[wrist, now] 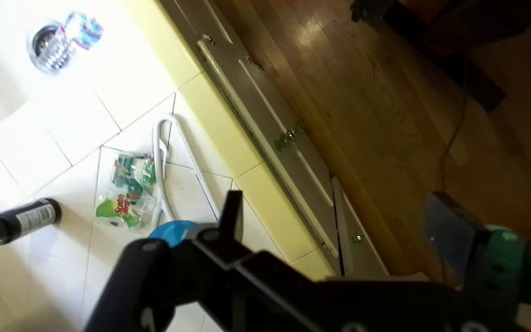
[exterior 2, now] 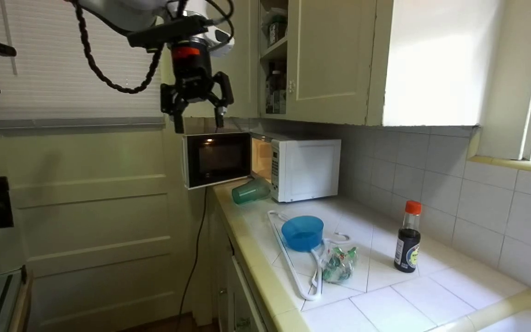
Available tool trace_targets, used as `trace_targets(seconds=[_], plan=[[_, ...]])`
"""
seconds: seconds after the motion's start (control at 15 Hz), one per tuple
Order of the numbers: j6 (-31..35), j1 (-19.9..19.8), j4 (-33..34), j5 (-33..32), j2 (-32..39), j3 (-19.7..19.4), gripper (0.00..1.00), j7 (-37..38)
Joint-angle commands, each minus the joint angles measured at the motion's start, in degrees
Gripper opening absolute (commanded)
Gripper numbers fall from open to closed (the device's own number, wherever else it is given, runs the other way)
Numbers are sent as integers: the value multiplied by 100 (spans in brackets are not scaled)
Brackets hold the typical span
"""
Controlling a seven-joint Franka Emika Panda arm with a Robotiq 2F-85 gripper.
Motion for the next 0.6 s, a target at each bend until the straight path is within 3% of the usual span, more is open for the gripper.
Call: trace_targets(seconds=[0.0, 0.2, 0.27, 0.53], plan=[[67, -17, 928, 595, 1312, -253, 100, -1397], [-453, -220, 1456, 726, 2148, 21, 100, -1816], [-51, -340, 968, 637, 1562, 96, 100, -1549], [-41, -448, 1090, 622, 1796, 244, 100, -1545]])
